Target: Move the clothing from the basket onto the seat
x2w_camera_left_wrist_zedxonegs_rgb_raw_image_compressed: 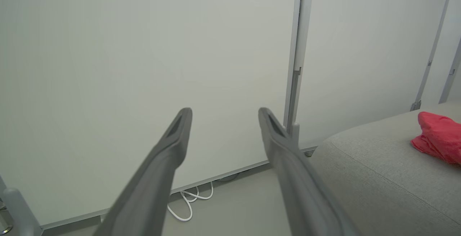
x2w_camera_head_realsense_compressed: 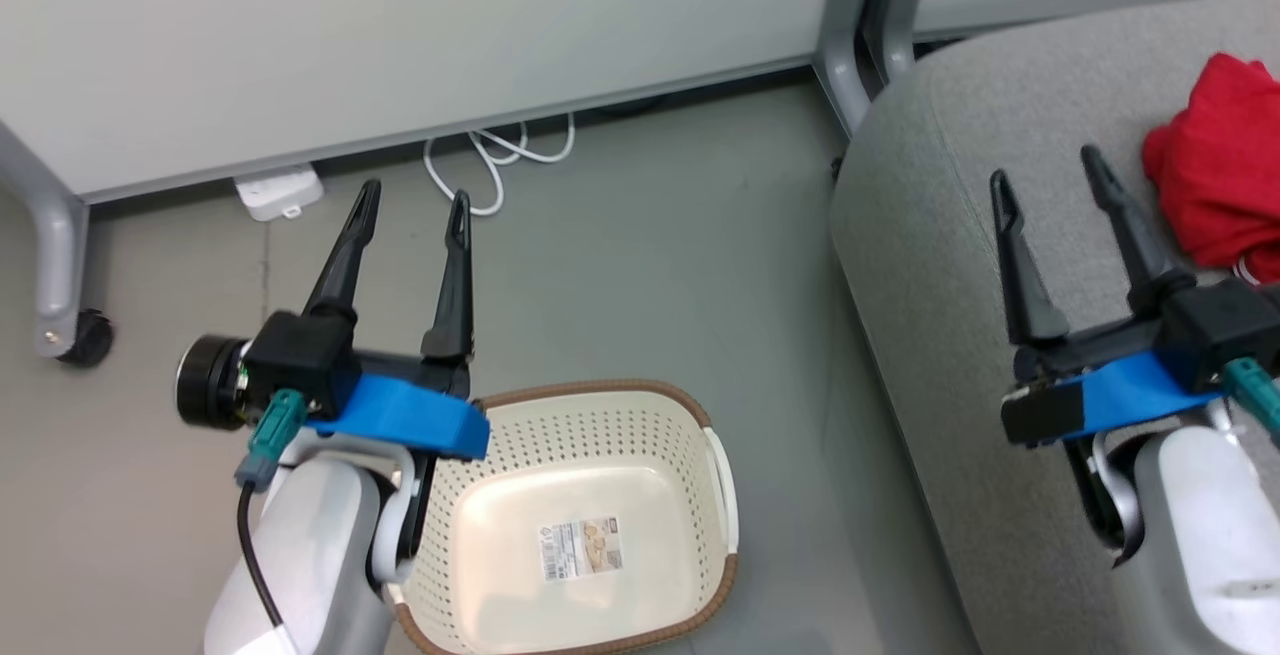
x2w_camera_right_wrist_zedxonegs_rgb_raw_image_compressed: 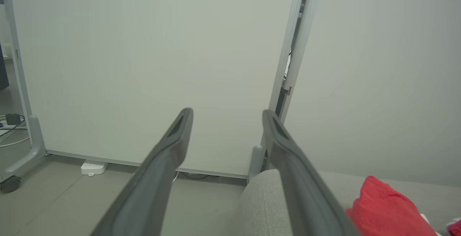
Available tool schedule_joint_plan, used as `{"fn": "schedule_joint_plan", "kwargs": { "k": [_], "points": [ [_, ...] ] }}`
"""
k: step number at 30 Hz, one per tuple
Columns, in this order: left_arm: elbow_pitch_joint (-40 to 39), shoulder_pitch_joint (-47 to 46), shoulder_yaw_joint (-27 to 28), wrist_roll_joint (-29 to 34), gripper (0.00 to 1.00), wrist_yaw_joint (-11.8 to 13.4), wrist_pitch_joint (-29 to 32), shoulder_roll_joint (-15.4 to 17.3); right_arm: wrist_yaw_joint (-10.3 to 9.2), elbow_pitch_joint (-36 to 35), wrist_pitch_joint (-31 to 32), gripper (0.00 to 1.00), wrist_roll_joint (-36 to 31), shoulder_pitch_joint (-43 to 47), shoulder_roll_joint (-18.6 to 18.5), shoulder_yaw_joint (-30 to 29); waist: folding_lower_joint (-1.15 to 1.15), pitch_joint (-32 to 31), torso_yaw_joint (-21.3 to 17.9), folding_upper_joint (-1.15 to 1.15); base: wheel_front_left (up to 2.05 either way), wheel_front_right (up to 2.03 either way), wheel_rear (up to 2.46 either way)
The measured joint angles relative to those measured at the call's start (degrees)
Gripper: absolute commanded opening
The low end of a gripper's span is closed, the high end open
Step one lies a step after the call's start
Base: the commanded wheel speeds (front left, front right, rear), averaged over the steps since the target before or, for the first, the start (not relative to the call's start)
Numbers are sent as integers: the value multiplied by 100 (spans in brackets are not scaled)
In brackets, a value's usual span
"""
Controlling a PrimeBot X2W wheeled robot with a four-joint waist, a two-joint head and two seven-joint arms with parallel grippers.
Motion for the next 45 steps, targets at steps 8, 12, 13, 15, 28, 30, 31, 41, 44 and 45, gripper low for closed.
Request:
{"fn": "schedule_joint_plan", "kwargs": {
  "k": [8,12,13,15,28,30,31,41,44,45],
  "points": [
    [-5,744,623,353,100,-232,0,-261,0,43,-1,100,42,690,309,-45,0,-517,331,0,0,0,0],
    [25,1053,795,480,100,-364,0,-379,0,143,0,100,90,1000,408,-86,0,-755,458,0,0,0,0],
    [31,1123,846,499,100,-401,0,-403,0,155,0,100,92,1071,431,-97,0,-808,484,0,0,0,0],
    [22,1285,925,543,100,-444,0,-425,0,174,0,100,99,1196,472,-124,0,-909,525,0,0,0,0],
    [3,1883,1277,736,100,-732,0,-581,0,268,0,100,198,1736,636,-334,0,-1148,712,0,0,0,0],
    [11,1914,1312,758,100,-743,0,-590,0,276,0,100,199,1801,656,-359,0,-1171,730,0,0,0,0],
    [11,1928,1340,770,100,-753,0,-594,0,285,0,100,211,1823,661,-372,0,-1182,735,0,0,0,0],
    [65,2072,1418,825,100,-798,0,-622,0,323,0,100,247,2009,694,-461,1,-1226,810,0,0,0,0],
    [70,2074,1434,825,100,-804,0,-623,0,331,0,100,248,2009,699,-475,0,-1222,826,0,0,0,0],
    [76,2074,1434,826,100,-817,0,-624,0,339,0,100,249,2009,699,-475,1,-1223,830,0,0,0,0]
  ]
}}
